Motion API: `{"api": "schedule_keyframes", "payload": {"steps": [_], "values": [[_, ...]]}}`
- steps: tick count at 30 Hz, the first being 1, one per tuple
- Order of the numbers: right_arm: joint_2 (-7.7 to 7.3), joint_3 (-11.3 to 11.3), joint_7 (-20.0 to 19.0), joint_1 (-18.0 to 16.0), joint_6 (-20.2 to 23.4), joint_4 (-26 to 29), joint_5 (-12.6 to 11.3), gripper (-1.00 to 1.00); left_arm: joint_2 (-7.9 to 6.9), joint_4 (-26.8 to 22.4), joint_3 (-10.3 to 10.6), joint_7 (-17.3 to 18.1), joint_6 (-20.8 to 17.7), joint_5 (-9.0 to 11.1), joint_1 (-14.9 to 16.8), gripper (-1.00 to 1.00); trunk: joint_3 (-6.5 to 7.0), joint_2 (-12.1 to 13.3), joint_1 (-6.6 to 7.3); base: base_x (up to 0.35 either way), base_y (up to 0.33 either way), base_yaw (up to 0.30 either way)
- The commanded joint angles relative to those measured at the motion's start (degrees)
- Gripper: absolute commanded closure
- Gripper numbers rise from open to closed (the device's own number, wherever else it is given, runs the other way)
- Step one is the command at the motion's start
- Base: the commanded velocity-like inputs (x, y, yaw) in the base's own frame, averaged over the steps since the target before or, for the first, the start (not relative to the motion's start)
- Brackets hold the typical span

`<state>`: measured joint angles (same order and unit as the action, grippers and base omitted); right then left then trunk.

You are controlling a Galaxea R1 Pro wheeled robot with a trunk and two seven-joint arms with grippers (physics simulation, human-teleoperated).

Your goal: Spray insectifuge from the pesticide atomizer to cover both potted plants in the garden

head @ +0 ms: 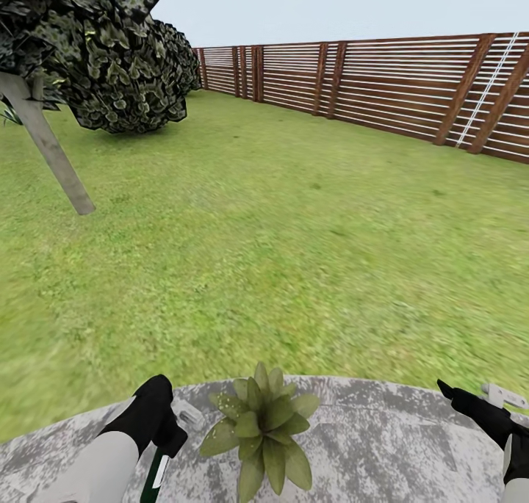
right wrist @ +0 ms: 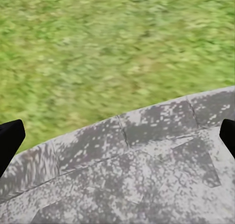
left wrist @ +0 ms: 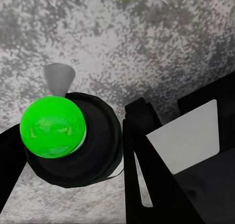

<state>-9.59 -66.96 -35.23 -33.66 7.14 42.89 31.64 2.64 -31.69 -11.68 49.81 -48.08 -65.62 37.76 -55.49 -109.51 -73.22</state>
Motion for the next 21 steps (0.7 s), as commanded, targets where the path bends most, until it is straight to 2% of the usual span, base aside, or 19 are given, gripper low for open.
{"api": "schedule_keyframes", "payload": {"steps": [1,5,21], "values": [[0.03,-0.3,-0.5,-0.1,0.2,0.1,0.3,-1.0,0.09,-0.1,-0.5,0.5,-0.2,-0.6,0.0,1.0,-0.23,-0.4,-0.22,0.0,0.0,0.0],[0.01,-0.3,-0.5,-0.1,0.2,0.1,0.3,-1.0,0.09,-0.1,-0.5,0.5,-0.2,-0.6,0.0,1.0,-0.95,-2.0,-1.1,0.0,0.0,0.0],[0.01,-0.3,-0.5,-0.1,0.2,0.1,0.3,-1.0,-0.07,-0.1,-0.6,0.5,-0.3,-0.7,0.0,1.0,-1.38,-2.0,-1.1,0.0,0.0,0.011]]}}
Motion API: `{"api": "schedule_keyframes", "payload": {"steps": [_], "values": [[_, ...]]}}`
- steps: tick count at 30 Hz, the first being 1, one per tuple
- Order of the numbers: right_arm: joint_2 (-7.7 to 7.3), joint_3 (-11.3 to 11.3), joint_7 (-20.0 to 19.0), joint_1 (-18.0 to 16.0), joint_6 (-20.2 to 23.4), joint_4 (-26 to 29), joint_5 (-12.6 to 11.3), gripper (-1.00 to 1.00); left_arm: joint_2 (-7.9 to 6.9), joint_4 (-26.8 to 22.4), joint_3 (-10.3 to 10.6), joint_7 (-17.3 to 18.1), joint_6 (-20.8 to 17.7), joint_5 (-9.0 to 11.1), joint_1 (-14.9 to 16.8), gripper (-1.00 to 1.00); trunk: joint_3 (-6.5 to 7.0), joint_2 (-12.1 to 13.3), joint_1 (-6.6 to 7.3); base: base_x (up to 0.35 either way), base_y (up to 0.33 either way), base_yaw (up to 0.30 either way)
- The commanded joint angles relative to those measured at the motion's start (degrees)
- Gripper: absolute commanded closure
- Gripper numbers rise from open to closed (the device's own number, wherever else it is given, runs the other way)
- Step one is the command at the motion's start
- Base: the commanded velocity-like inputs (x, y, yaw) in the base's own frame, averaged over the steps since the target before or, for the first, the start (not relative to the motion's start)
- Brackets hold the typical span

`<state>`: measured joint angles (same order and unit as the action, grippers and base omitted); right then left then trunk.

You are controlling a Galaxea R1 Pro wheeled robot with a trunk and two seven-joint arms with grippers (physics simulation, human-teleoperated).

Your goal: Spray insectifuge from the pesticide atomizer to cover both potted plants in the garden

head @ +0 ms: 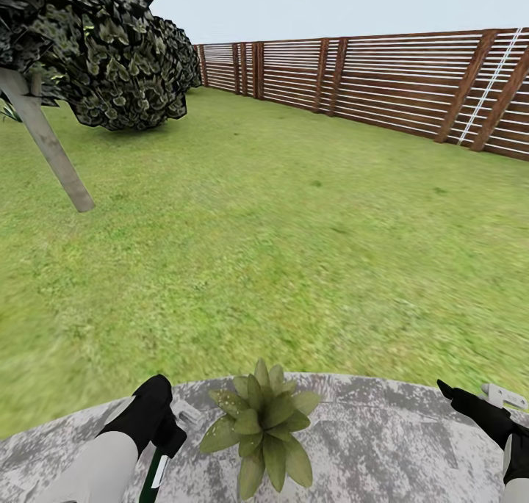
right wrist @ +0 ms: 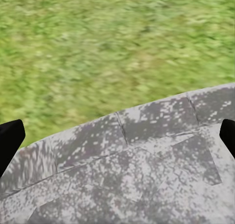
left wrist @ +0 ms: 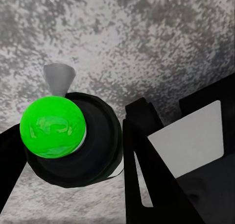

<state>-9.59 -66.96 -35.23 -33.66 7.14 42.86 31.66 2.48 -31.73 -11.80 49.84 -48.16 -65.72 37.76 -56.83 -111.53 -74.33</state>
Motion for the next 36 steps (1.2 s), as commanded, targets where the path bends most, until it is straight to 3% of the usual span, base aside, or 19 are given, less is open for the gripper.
{"api": "schedule_keyframes", "payload": {"steps": [1,8,13,20,27,29,34,36], "values": [[0.03,-0.3,-0.5,-0.1,0.2,0.1,0.3,-1.0,0.08,-0.1,-0.8,0.5,-0.2,-0.5,0.0,1.0,-0.05,0.0,0.01,0.0,0.0,0.0],[0.01,-0.3,-0.5,-0.1,0.2,0.1,0.3,-1.0,0.19,0.0,-6.5,0.8,-0.2,-0.3,0.0,1.0,-0.05,0.0,0.01,0.0,0.0,0.0],[0.04,-0.3,-0.5,-0.1,0.2,0.1,0.3,-1.0,0.16,1.0,-8.1,0.9,-0.3,0.8,0.0,1.0,-0.05,0.0,0.01,0.0,0.0,0.0],[0.02,-0.3,-0.5,-0.1,0.2,0.1,0.3,-1.0,0.24,1.4,-7.5,-0.9,-0.1,0.4,0.0,1.0,-0.05,0.0,0.01,0.0,0.0,0.0],[0.03,-0.3,-0.5,-0.1,0.2,0.1,0.3,-1.0,0.24,2.1,-1.5,-5.7,-0.1,0.3,0.0,1.0,-0.05,0.0,0.01,0.0,0.0,0.0],[0.02,-0.3,-0.5,-0.1,0.2,0.1,0.3,-1.0,0.24,6.8,-0.8,-7.0,0.0,0.3,0.0,1.0,-0.05,0.0,0.01,0.0,0.0,0.0],[0.03,-0.3,-0.5,-0.1,0.2,0.1,0.3,-1.0,0.03,10.0,-1.7,-7.8,0.0,1.6,0.0,1.0,-0.05,0.0,0.01,0.0,0.0,0.0],[0.02,-0.3,-0.5,-0.1,0.2,0.1,0.3,-1.0,-0.01,10.2,-3.8,-7.8,0.0,4.6,0.0,1.0,-0.05,0.0,0.01,0.0,0.0,0.0]]}}
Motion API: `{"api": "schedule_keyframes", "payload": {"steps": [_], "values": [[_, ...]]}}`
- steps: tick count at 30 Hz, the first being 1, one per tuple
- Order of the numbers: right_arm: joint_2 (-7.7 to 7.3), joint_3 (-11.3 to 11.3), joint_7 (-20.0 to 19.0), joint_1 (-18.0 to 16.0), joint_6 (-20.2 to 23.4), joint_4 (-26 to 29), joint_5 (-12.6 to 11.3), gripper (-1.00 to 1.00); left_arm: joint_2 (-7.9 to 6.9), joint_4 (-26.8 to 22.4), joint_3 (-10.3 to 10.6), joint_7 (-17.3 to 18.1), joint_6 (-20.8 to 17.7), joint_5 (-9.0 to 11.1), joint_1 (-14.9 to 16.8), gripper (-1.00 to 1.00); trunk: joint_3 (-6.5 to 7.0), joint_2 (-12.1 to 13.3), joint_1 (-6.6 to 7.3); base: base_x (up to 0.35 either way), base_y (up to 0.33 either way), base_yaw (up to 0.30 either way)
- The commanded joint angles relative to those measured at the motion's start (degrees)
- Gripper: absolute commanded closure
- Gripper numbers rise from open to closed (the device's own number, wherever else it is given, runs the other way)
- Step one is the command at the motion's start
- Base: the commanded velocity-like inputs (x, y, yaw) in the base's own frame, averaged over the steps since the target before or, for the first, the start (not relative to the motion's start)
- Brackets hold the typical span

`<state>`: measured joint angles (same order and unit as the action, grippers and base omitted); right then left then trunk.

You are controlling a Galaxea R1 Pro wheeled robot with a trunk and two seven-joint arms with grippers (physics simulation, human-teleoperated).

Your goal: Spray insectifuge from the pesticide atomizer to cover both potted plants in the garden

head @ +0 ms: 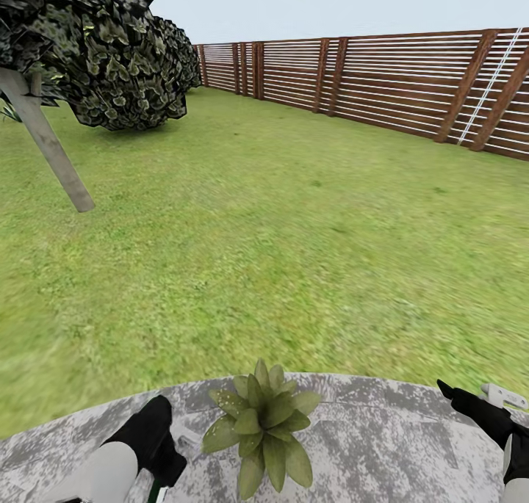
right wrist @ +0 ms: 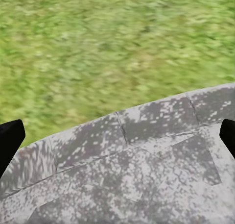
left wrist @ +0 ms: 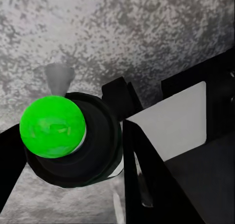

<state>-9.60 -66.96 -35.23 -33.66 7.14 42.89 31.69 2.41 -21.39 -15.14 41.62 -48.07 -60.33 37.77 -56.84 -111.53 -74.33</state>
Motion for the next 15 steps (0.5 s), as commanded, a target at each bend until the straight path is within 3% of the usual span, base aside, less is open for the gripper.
{"api": "schedule_keyframes", "payload": {"steps": [1,4,11,15], "values": [[0.02,-0.3,-0.5,-0.1,0.2,0.1,0.3,-1.0,0.04,-0.1,-1.0,0.4,-0.1,0.4,0.0,1.0,-0.05,0.0,0.01,0.0,0.0,0.0],[0.03,-0.3,-0.5,-0.1,0.2,0.1,0.2,-1.0,-0.03,-1.3,-1.9,0.3,0.0,2.7,0.0,1.0,-0.05,0.0,0.01,0.0,0.0,0.0],[0.02,-0.3,-0.5,-0.1,0.2,0.1,0.3,-1.0,-0.12,-8.1,-2.0,0.3,0.0,3.0,0.0,1.0,-0.05,0.0,0.01,0.0,0.0,0.0],[0.06,-0.3,-0.5,-0.1,0.2,0.1,0.3,-1.0,-0.01,-9.2,-1.7,0.3,0.0,2.9,0.0,1.0,-0.05,0.0,0.01,0.0,0.0,0.0]]}}
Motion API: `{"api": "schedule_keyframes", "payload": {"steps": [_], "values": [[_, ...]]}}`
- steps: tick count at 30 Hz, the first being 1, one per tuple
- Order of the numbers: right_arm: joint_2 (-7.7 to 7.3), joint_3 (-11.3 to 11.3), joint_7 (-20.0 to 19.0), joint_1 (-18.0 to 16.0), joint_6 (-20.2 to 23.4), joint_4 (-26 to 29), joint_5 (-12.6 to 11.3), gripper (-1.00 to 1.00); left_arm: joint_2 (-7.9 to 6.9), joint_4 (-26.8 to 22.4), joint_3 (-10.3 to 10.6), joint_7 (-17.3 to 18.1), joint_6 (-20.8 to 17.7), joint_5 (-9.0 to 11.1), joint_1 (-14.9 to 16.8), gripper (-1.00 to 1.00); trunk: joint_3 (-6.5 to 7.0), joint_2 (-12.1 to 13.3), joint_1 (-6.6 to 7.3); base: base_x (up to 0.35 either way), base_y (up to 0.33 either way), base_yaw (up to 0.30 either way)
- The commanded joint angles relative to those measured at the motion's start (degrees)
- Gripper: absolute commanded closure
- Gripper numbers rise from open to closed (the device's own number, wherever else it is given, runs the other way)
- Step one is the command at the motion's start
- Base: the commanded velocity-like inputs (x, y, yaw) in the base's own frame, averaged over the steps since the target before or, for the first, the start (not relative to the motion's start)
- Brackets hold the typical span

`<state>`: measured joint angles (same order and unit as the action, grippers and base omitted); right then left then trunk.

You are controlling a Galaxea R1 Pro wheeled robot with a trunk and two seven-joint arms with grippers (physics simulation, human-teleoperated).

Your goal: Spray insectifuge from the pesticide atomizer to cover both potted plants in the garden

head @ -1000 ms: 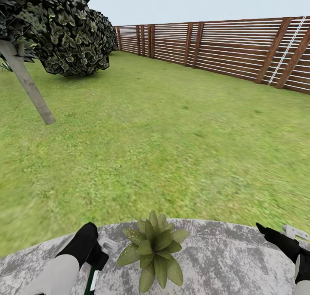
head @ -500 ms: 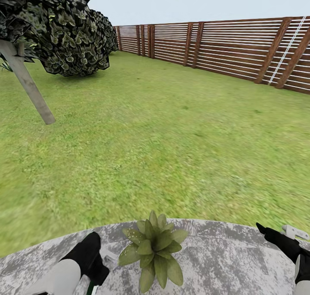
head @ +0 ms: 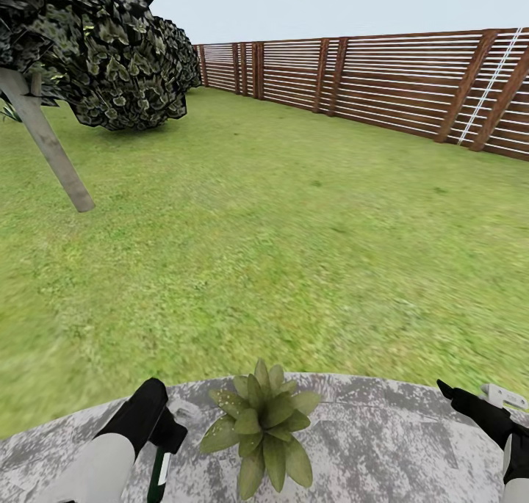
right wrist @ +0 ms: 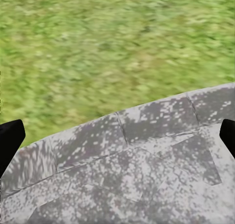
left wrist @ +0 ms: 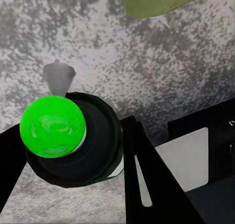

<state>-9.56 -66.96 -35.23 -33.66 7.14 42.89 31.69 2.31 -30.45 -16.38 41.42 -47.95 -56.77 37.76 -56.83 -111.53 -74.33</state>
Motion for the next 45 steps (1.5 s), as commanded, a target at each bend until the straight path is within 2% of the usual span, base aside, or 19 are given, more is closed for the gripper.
{"api": "schedule_keyframes", "payload": {"steps": [1,16,21,33,39,45], "values": [[0.01,-0.3,-0.5,-0.1,0.2,0.1,0.3,-1.0,0.11,-0.1,-0.4,0.5,-0.1,-0.7,0.0,1.0,-0.05,0.0,0.01,0.0,0.0,0.0],[-0.01,-0.3,-0.5,-0.1,0.2,0.1,0.3,-1.0,0.15,0.0,-0.3,0.5,-0.1,-0.7,0.0,1.0,-0.05,0.0,0.01,0.0,0.0,0.0],[-0.01,-0.3,-0.5,-0.1,0.2,0.1,0.3,-1.0,0.15,0.9,-0.4,0.5,0.0,-0.8,0.0,1.0,-1.08,-2.0,-1.09,0.0,0.0,0.0],[0.0,-0.3,-0.5,-0.1,0.2,0.1,0.3,-1.0,0.15,2.3,-0.3,0.5,-0.1,-0.9,0.0,1.0,-1.39,-2.0,-1.09,0.0,0.0,0.0],[-0.01,-0.3,-0.5,-0.1,0.2,0.1,0.3,-1.0,0.15,3.4,-0.3,0.5,-0.1,-0.9,0.0,1.0,-2.71,-4.4,-2.41,0.0,0.0,0.044],[-0.01,-0.3,-0.5,-0.1,0.2,0.1,0.2,-1.0,0.15,4.2,-0.3,0.5,-0.1,-2.0,0.0,1.0,-2.88,-4.4,-2.41,0.0,0.0,0.05]]}}
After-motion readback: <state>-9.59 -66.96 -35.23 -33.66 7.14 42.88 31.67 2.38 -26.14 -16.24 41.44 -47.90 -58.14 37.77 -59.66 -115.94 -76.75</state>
